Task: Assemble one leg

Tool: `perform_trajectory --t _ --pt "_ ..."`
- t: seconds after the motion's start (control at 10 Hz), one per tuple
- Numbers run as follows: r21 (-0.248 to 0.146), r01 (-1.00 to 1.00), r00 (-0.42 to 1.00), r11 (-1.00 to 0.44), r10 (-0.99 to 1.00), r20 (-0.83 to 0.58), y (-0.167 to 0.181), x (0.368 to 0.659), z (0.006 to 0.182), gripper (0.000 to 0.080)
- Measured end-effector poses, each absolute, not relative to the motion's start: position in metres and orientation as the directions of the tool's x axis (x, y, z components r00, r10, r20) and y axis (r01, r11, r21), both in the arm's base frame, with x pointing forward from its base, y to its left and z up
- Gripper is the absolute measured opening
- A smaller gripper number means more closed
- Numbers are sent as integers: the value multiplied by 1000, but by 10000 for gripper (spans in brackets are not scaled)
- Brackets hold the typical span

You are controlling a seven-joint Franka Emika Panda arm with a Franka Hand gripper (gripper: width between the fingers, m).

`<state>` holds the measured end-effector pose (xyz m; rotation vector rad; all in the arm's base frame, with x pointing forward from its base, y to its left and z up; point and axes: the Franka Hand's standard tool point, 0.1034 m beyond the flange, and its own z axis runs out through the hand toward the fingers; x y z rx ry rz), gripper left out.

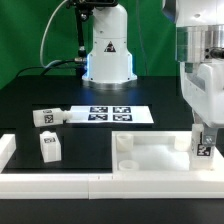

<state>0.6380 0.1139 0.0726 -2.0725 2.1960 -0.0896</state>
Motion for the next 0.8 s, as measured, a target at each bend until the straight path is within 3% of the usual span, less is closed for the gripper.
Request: perform_trajectory --t 0.1,0.3,0.8 --pt "-133 -979 157 -153 -987 -16 112 640 75 612" --pt "-133 -873 471 -469 -882 21 109 642 75 642" --pt "-103 -604 788 -790 -612 76 109 640 73 649"
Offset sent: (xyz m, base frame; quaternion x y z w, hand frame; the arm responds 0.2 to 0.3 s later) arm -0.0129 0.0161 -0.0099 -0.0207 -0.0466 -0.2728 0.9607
